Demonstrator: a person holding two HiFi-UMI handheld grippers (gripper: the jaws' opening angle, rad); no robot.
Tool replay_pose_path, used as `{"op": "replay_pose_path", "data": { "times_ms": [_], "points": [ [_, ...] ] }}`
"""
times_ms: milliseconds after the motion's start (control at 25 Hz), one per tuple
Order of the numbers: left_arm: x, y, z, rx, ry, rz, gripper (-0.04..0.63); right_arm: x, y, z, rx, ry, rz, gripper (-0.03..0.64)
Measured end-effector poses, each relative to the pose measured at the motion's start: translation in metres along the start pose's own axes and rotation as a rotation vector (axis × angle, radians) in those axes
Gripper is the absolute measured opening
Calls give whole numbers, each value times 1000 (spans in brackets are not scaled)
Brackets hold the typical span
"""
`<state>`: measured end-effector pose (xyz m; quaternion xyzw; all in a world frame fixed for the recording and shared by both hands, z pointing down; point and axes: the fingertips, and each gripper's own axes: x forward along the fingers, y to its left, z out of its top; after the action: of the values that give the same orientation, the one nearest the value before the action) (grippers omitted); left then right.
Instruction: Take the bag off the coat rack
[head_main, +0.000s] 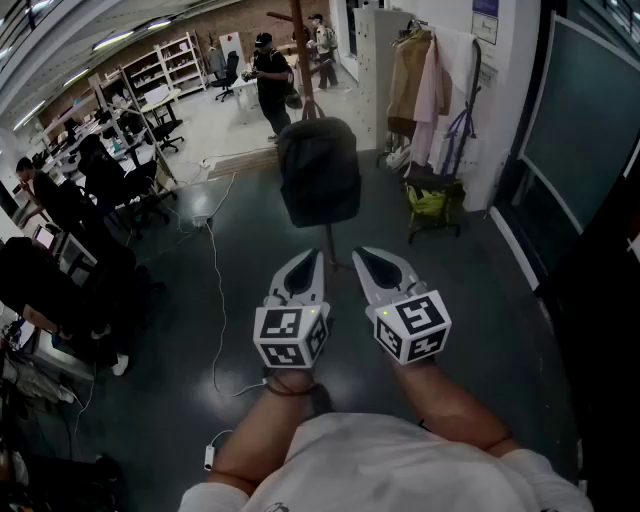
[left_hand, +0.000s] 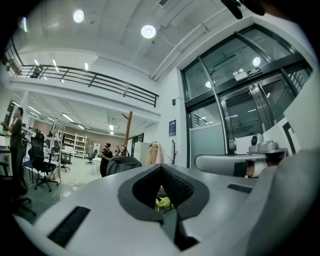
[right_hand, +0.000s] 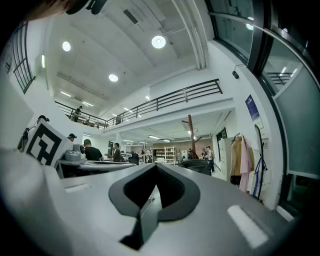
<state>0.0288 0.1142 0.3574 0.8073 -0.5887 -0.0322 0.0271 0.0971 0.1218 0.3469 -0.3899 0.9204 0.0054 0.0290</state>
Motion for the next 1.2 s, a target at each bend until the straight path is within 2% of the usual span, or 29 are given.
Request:
{"op": "replay_pose_path", "data": {
  "times_ms": [600,840,1200],
  "points": [
    [38,34,-3,-14,1,-11,6,45,-17,-2,5,-19,7,2],
    [69,80,1,-19,-7,-26,6,100,-21,-2,5,-31,5,2],
    [137,163,17,-5,16,-109,6,211,-39,7,17,-43,-39,2]
  ]
}}
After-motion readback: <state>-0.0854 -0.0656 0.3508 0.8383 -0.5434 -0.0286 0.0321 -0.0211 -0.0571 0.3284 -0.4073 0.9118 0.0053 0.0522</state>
